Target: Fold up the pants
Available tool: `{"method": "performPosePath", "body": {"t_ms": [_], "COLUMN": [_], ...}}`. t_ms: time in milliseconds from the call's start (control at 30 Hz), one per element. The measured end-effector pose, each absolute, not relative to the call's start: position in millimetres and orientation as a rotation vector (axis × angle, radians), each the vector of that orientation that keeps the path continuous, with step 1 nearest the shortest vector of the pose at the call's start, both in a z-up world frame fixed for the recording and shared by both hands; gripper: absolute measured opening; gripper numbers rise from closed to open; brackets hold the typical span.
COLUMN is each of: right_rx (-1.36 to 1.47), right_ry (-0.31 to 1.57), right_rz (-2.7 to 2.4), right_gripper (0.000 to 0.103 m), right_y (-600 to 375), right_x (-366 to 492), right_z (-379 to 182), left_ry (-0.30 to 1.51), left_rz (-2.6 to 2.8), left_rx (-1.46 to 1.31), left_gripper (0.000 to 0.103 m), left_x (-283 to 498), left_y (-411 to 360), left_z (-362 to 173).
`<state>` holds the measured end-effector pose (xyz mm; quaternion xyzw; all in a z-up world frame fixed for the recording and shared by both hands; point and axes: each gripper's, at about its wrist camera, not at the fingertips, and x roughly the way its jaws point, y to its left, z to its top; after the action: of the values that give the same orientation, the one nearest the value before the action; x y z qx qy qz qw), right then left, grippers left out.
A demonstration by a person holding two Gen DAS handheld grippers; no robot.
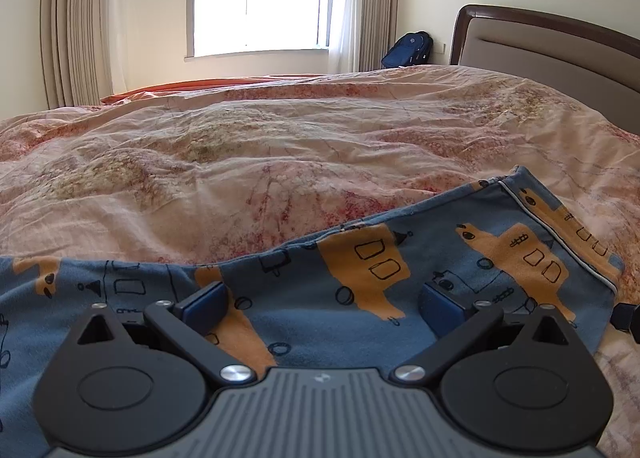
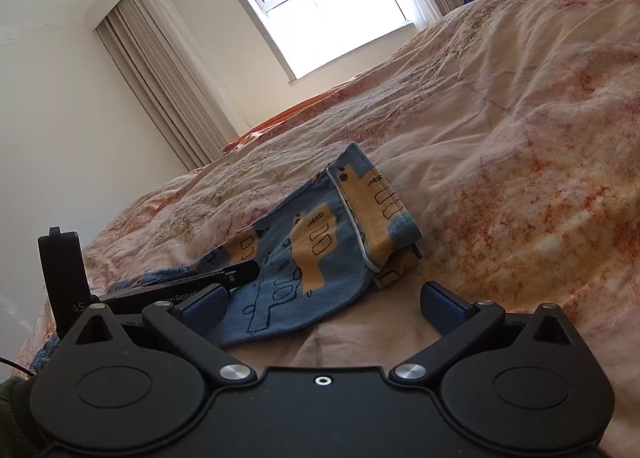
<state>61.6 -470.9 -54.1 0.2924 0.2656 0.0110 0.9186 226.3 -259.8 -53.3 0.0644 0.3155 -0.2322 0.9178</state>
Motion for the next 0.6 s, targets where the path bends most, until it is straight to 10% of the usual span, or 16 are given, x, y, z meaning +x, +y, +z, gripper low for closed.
{"method": "performPosePath", "body": {"t_ms": [600], "right_rx": [0.866], "right_ry": [0.474], "right_rz": [-0.131], "right_gripper": [0.050], "right_y": [-504], "right_x": [63], "right_z": [-69], "left_ry": [0.725], "left_rz": [-0.622], "left_rx": [-0.038], "left_gripper": [0.103], "left_x": [228], "left_y": [-270], "left_z": [5]}}
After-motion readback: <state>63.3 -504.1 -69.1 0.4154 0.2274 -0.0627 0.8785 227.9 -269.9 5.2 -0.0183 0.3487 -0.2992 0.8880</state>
